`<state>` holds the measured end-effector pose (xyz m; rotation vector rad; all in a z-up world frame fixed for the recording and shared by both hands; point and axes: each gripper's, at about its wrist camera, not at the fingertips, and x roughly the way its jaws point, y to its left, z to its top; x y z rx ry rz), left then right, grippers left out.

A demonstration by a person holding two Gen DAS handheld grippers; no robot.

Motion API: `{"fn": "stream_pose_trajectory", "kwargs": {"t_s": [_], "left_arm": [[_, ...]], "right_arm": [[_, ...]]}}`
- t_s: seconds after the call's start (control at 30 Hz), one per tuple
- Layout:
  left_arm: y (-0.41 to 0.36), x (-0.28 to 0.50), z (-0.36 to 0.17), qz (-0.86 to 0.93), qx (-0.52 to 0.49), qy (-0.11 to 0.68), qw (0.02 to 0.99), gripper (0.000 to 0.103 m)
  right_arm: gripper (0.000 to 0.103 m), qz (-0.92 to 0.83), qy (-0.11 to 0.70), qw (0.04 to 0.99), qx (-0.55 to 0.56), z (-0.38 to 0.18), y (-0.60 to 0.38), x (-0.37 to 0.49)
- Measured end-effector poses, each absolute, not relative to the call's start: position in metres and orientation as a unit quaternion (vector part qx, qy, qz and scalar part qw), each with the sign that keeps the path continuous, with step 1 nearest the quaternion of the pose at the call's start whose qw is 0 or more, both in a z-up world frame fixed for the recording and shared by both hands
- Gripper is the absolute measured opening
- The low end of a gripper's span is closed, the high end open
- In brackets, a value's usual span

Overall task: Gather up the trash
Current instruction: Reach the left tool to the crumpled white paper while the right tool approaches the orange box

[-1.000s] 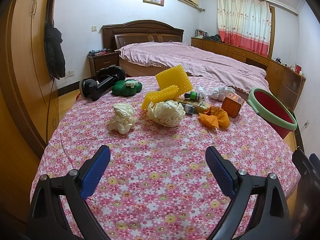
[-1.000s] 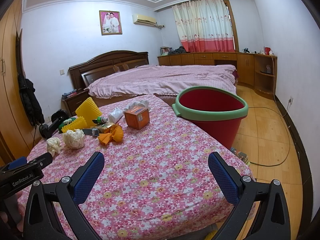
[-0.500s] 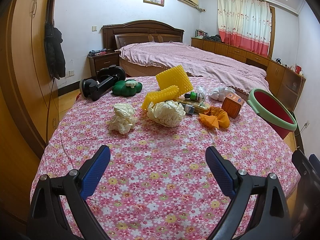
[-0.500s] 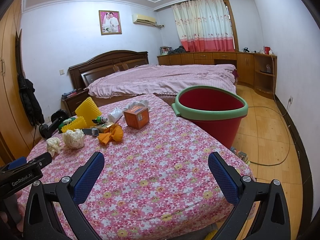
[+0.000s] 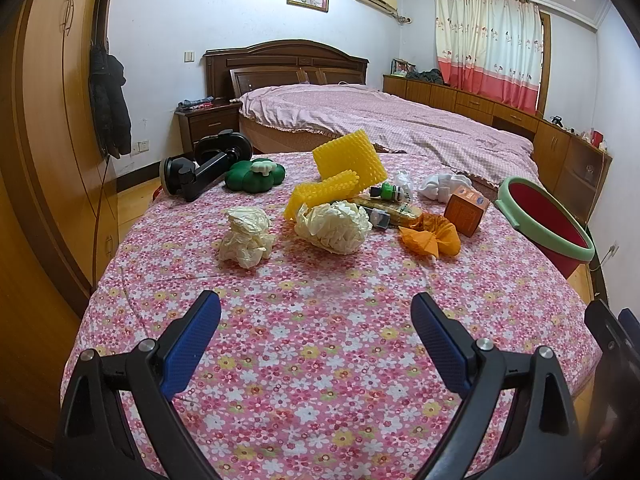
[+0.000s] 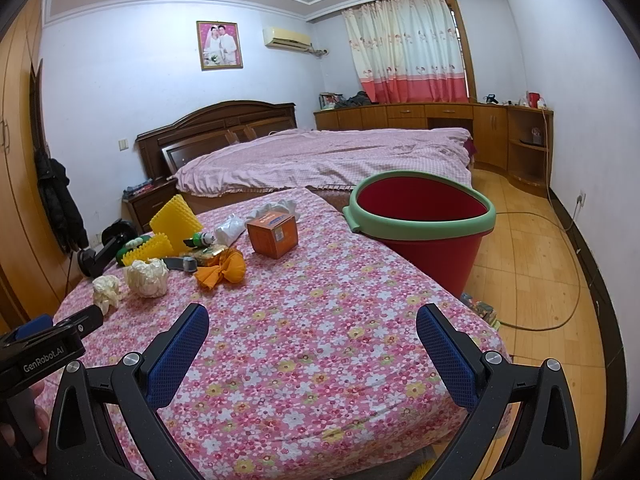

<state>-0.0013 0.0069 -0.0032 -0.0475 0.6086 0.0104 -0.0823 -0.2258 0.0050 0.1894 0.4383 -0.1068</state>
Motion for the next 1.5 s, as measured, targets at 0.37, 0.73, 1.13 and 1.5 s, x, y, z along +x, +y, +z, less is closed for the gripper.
{"fn": "stream_pose_trajectory", "kwargs": {"t_s": [0.37, 0.73, 1.13, 1.5], "left_arm": [[0.012, 0.003, -0.004, 0.004, -0.020, 0.304, 0.952, 0.096], [0.026, 0.037, -0.002, 0.010, -0.031, 0.333, 0.942, 0.096], [0.019, 0.086, -0.004, -0.013, -0.051, 0.369, 0.928, 0.095], [0.003, 0.131, -0.019, -0.022, -0.061, 0.404, 0.912, 0.084]], "right_arm": [[0.103, -0.053, 0.224, 0.968, 0.098, 0.001, -0.228, -0.080], [0.103, -0.040, 0.248, 0.962, 0.104, 0.006, -0.236, -0.055], [0.103, -0.024, 0.284, 0.952, 0.109, 0.010, -0.249, -0.015], [0.103, -0.018, 0.308, 0.946, 0.103, 0.008, -0.257, 0.016]]}}
